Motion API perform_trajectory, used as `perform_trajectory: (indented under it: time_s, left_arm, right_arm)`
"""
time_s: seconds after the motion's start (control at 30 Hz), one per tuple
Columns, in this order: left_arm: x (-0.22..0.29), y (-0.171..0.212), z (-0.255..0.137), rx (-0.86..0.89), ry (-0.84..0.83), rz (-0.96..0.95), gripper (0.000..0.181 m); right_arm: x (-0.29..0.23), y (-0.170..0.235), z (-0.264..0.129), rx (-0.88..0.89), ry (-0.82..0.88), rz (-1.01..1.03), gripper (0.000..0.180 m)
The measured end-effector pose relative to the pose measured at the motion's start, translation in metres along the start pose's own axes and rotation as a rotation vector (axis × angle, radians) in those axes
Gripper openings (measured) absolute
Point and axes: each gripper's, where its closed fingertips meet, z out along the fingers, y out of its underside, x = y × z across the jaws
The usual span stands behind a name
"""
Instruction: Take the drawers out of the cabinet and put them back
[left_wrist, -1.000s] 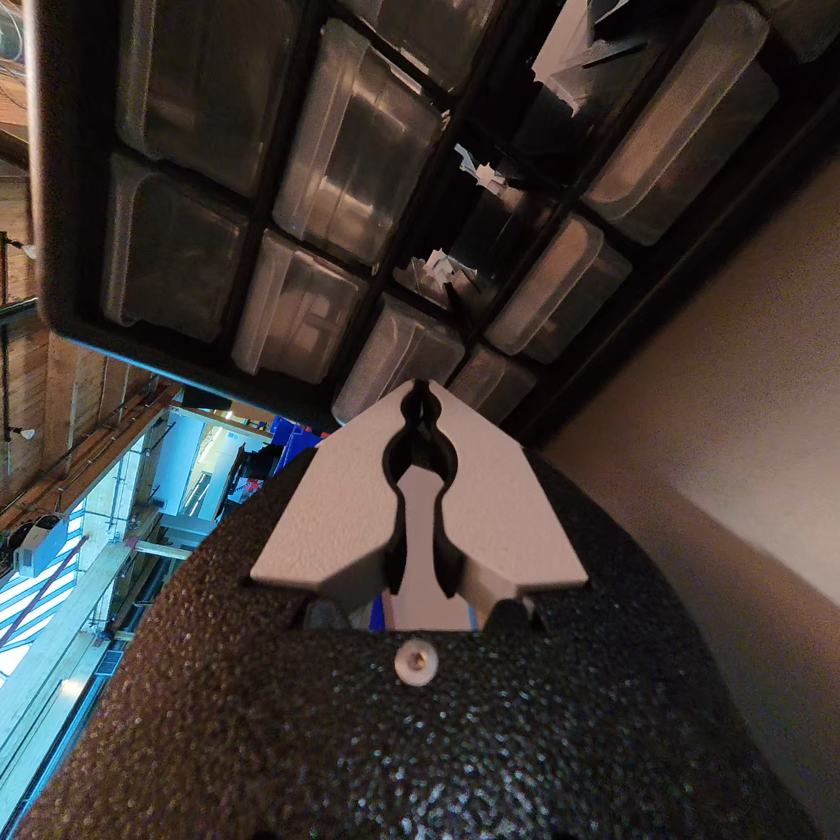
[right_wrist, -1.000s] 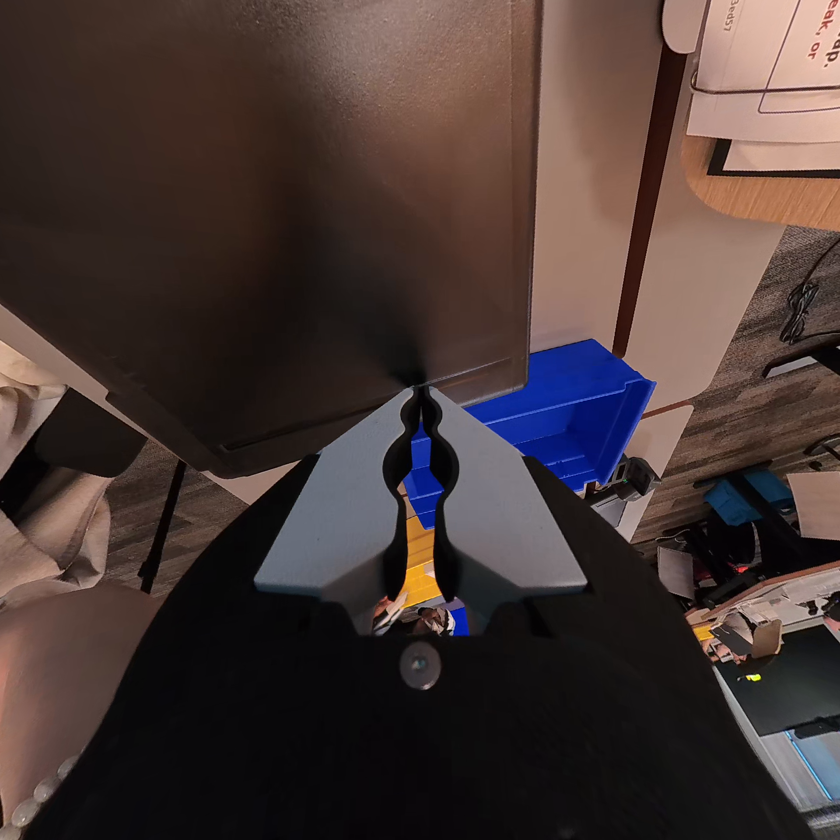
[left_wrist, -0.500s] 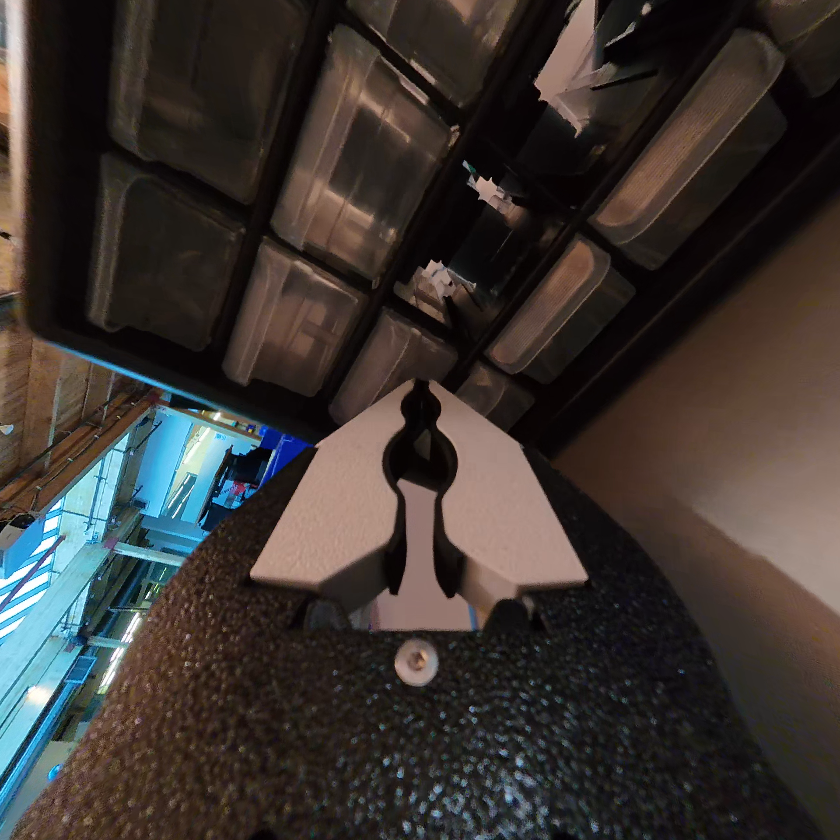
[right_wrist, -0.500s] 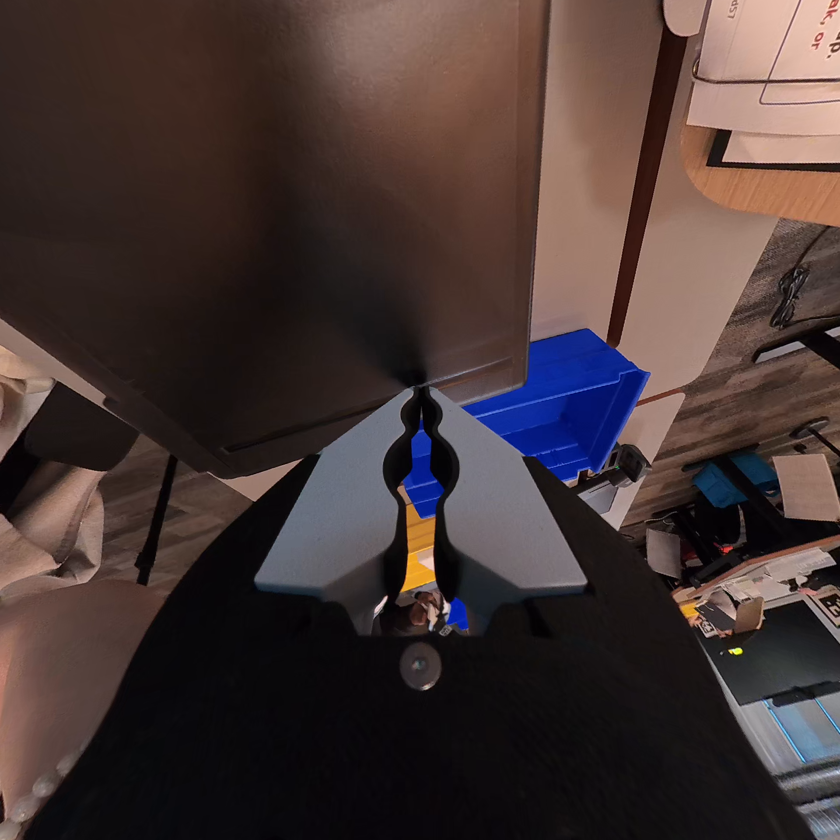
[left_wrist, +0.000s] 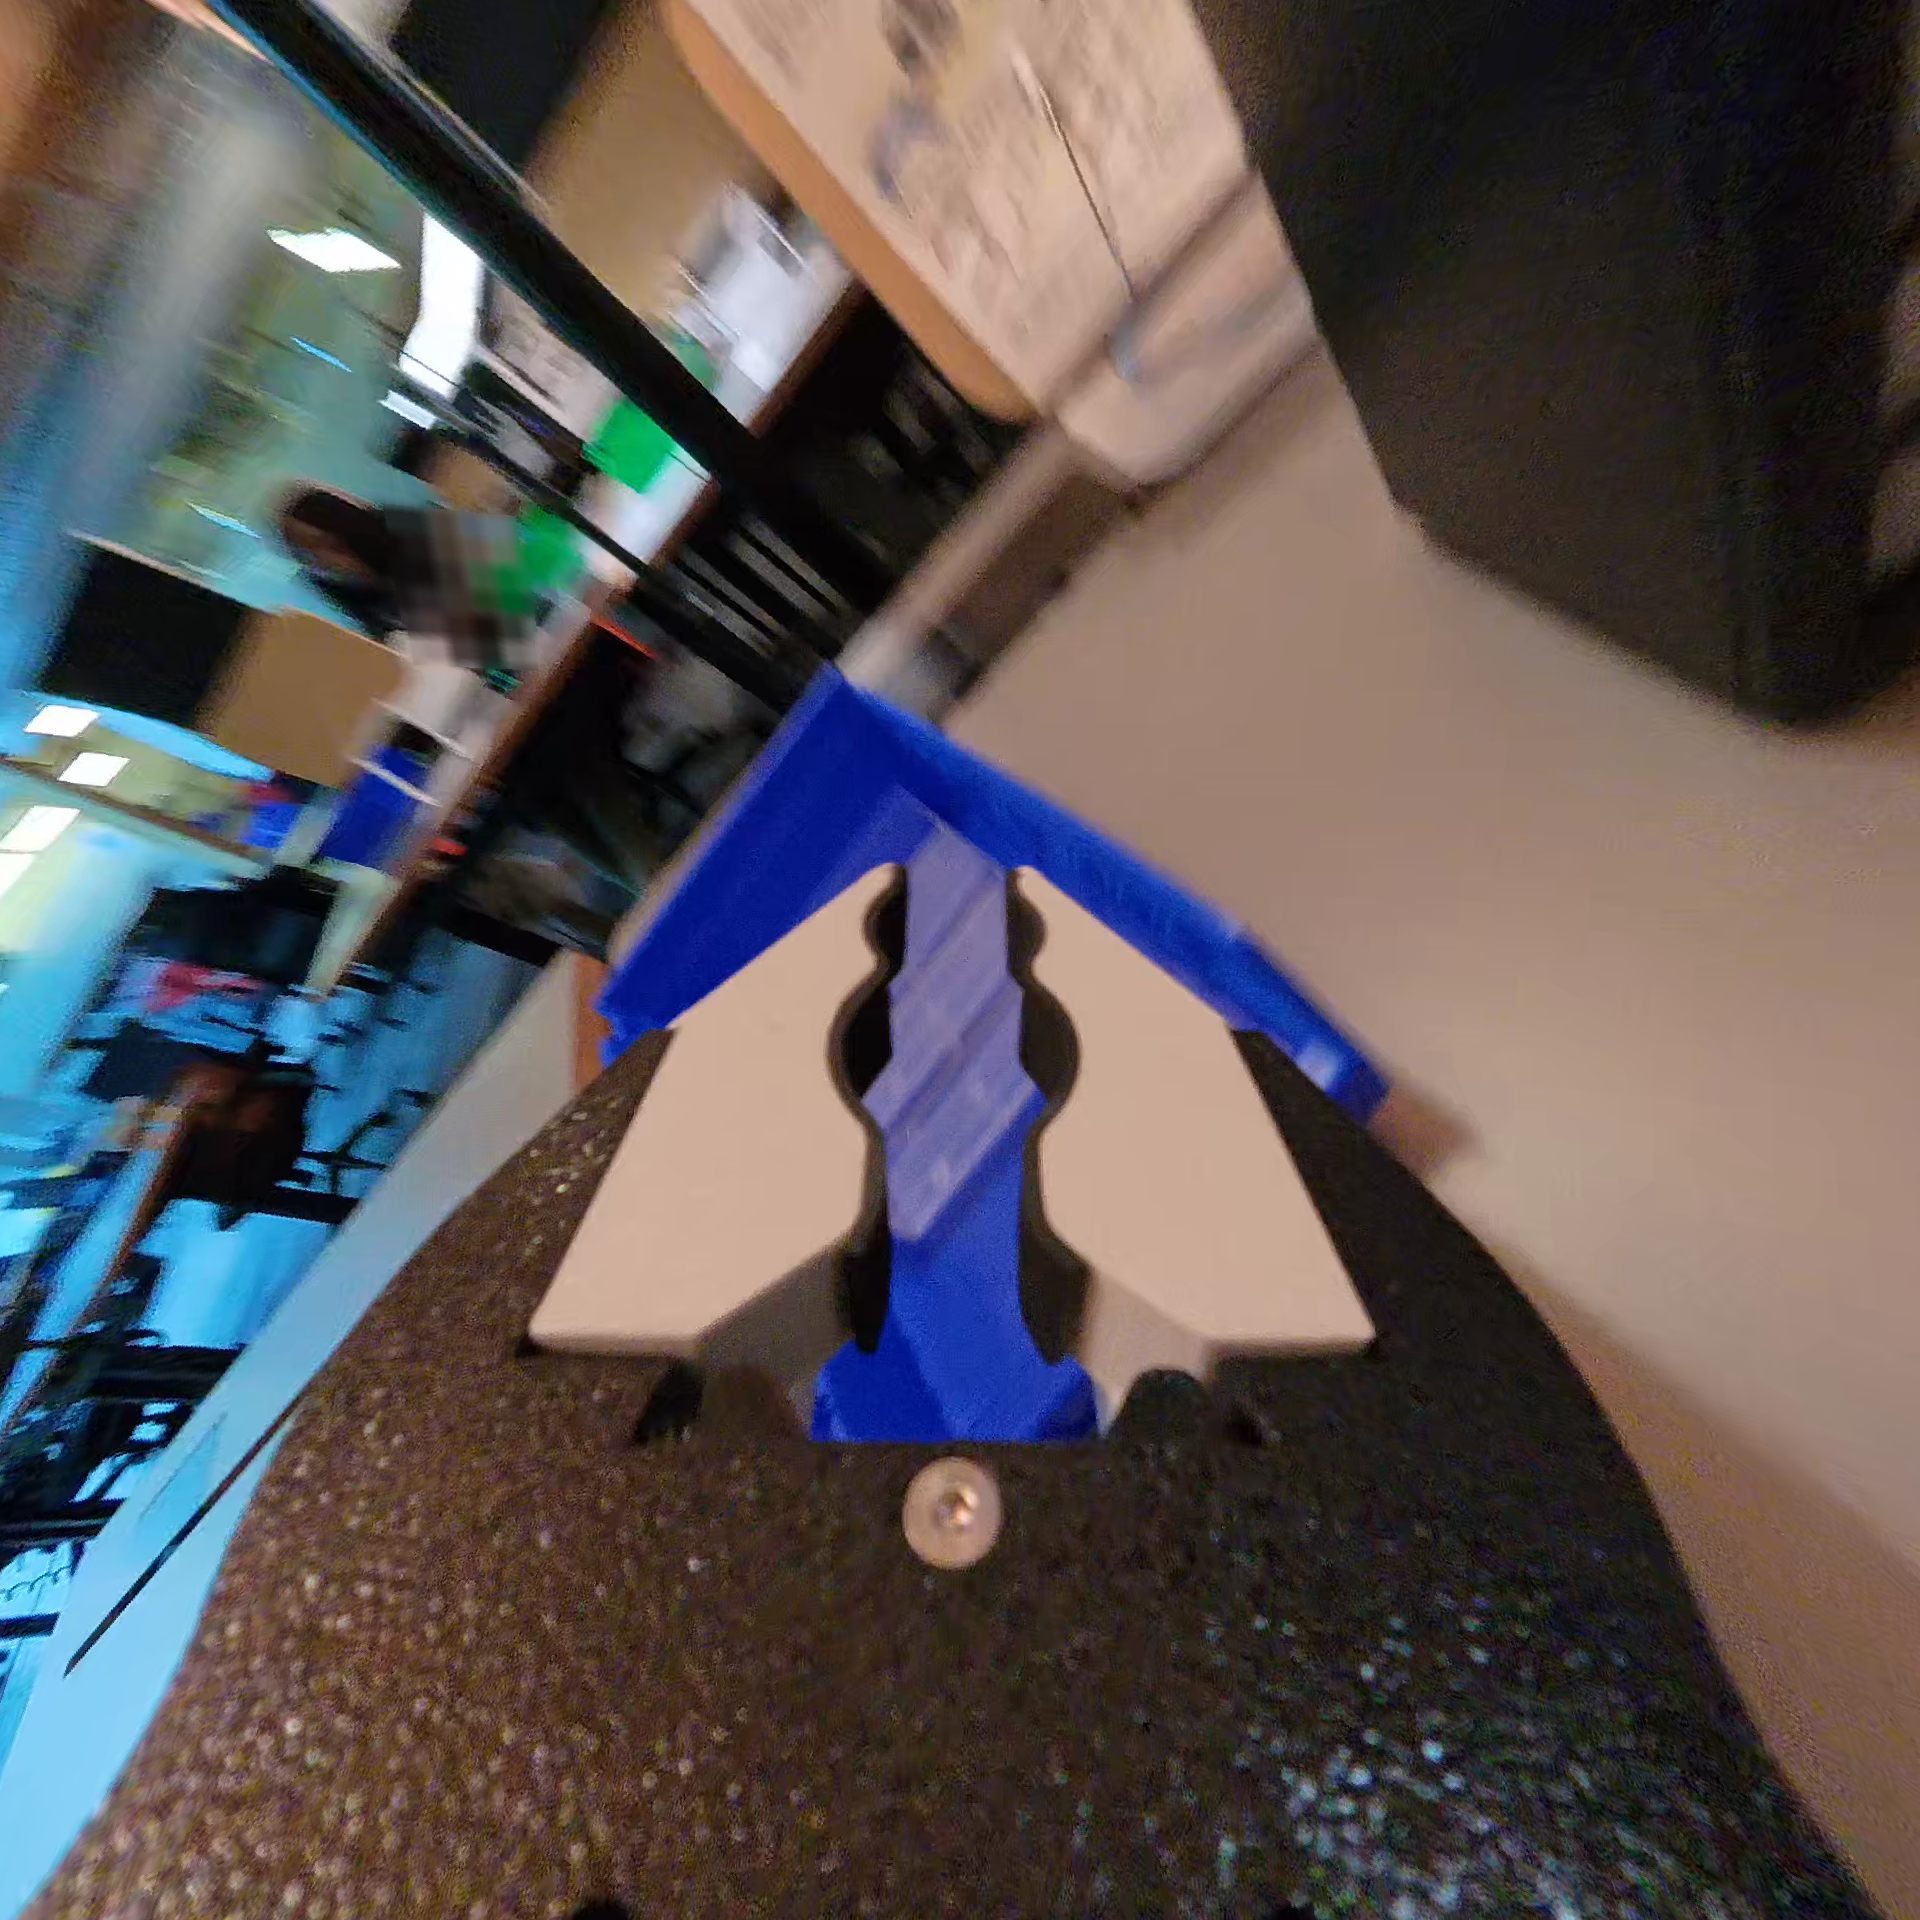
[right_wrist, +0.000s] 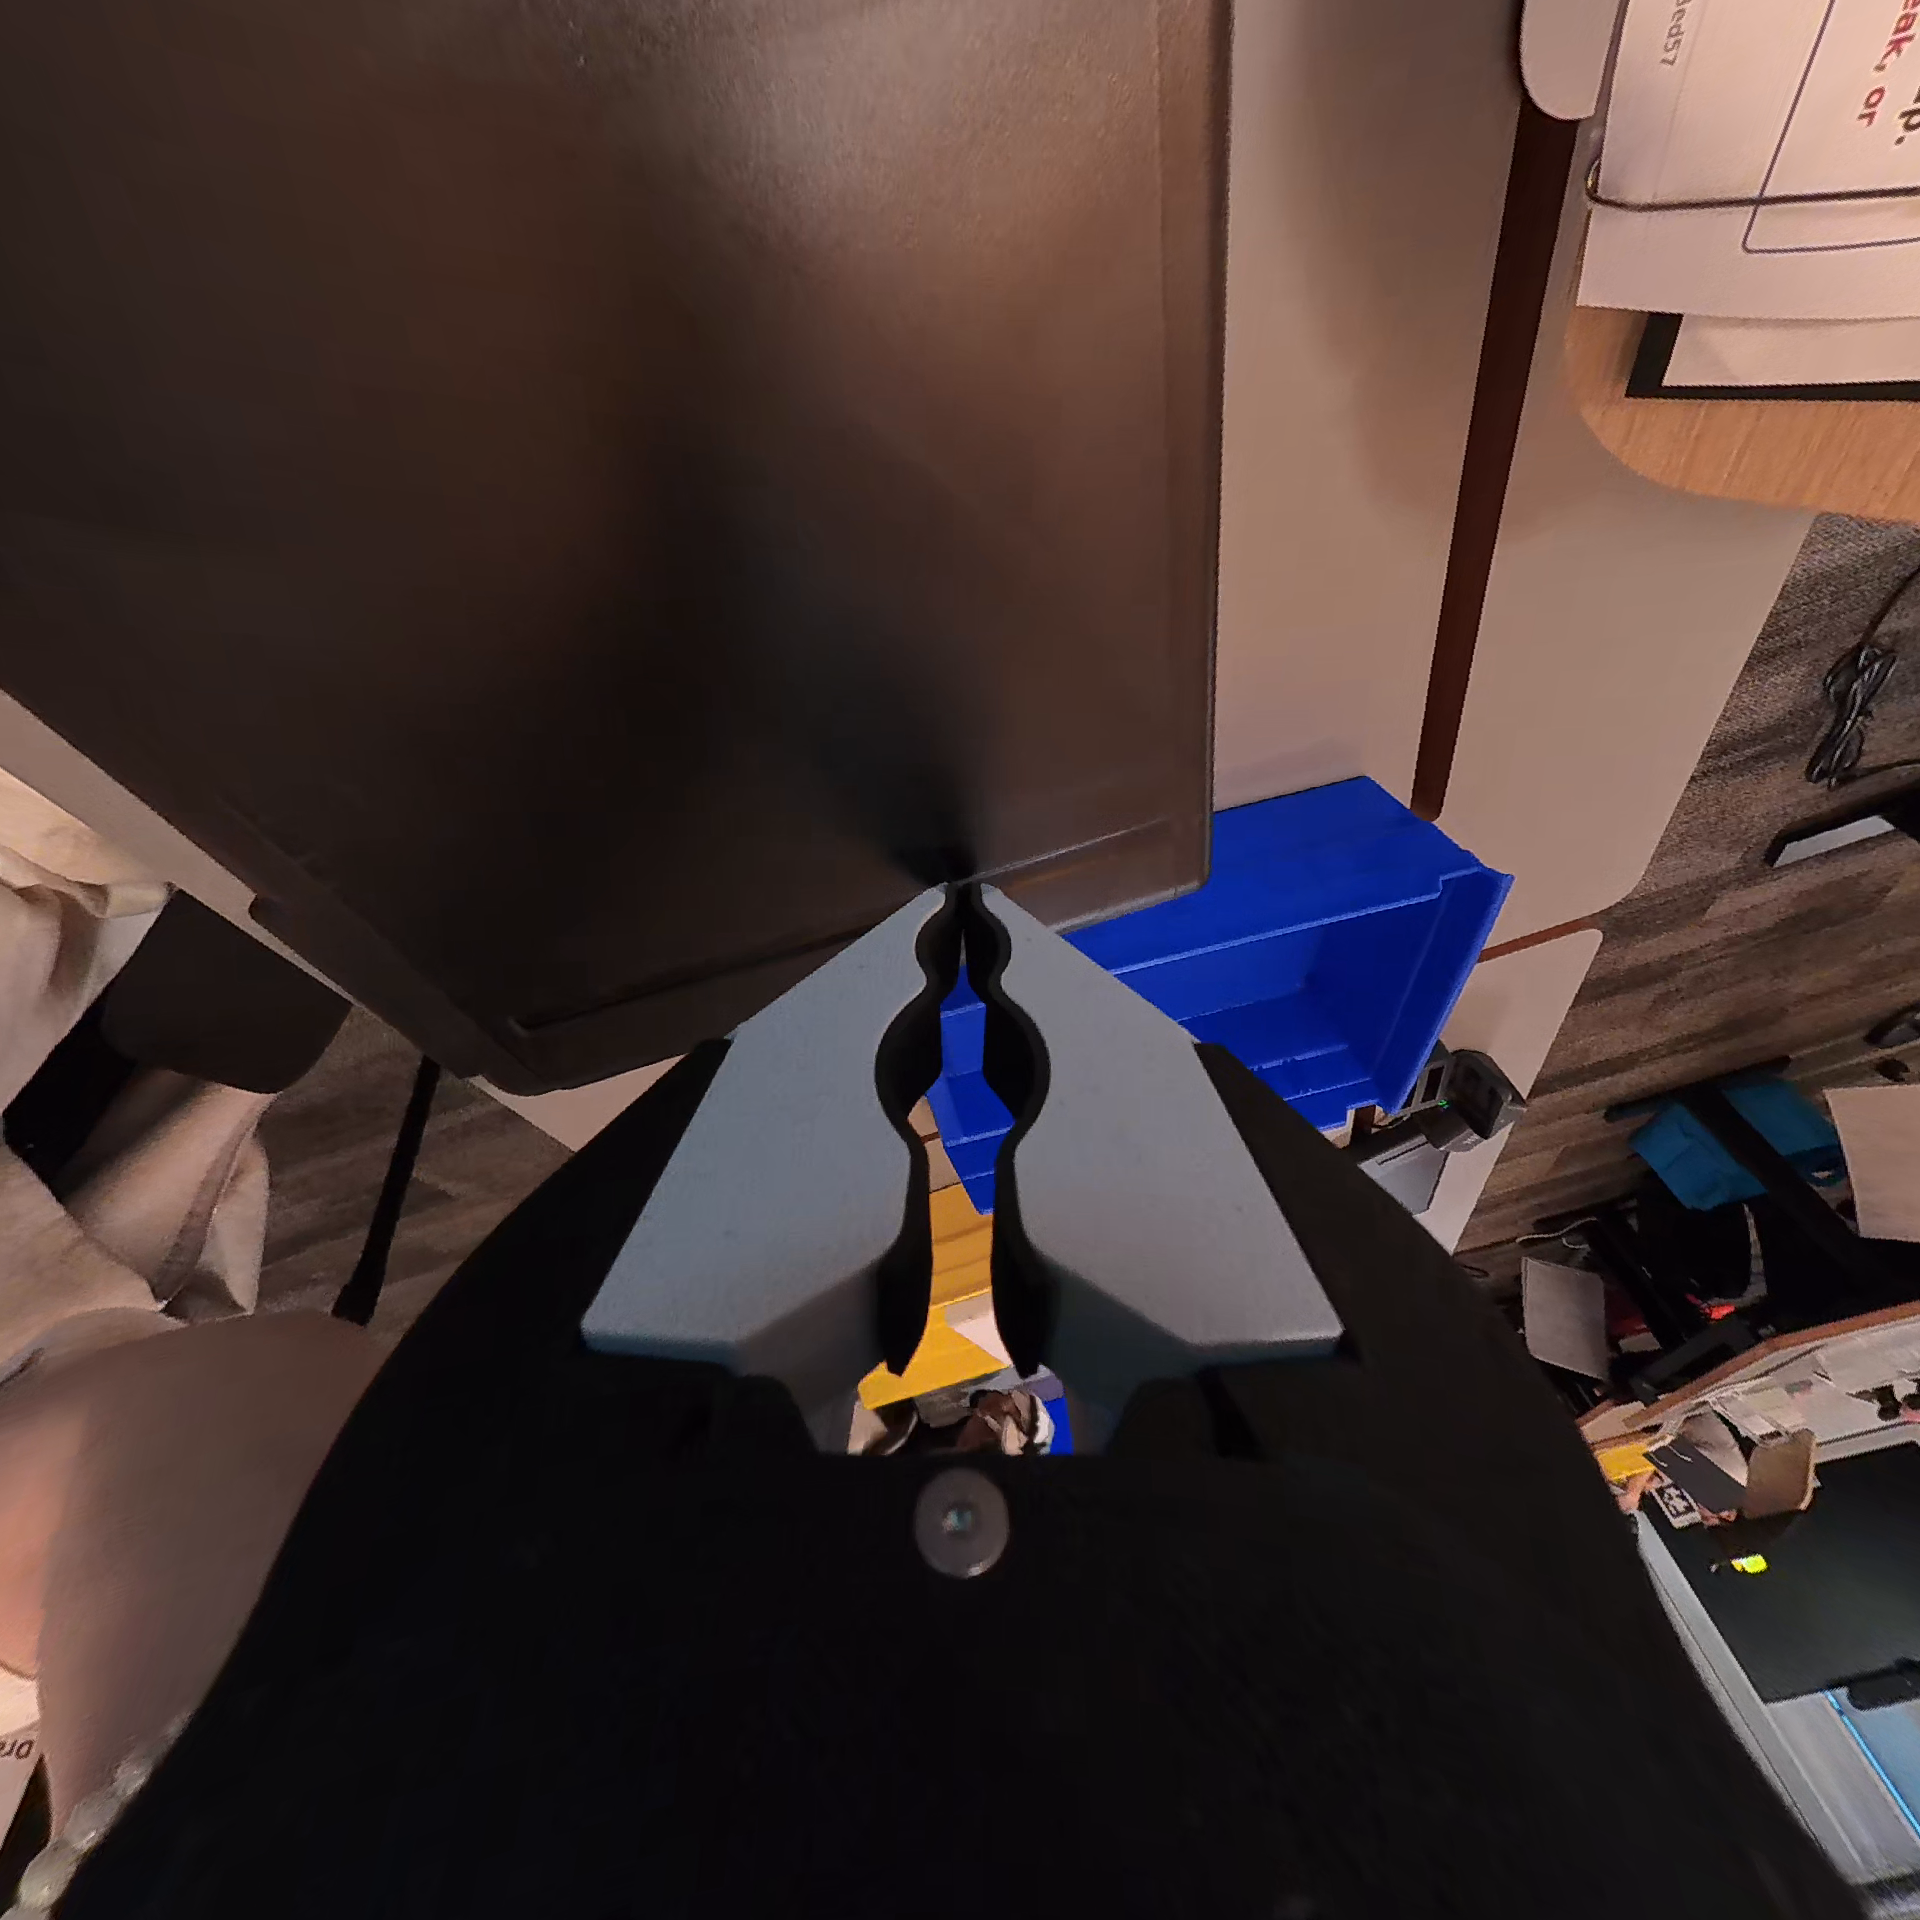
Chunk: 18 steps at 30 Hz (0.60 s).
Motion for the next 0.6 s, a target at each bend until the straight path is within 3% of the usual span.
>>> perform_trajectory:
  time_s: [0.1,0.27,0.4,0.6]
  left_arm:
    - [-0.013,0.06,0.018,-0.239,0.22,0.082,0.018]
    - [-0.033,0.129,0.036,-0.518,0.408,0.26,0.029]
    - [-0.025,0.159,0.048,-0.663,0.586,0.21,0.03]
    - [-0.029,0.193,0.066,-0.803,0.664,0.247,0.022]
  right_arm:
    - [0.0,0.0,0.0,0.002,0.003,0.007,0.0]
    - [0.0,0.0,0.0,-0.005,0.016,0.007,0.0]
    - [0.0,0.0,0.0,0.005,0.001,0.012,0.0]
    - [0.0,0.0,0.0,0.024,0.003,0.013,0.0]
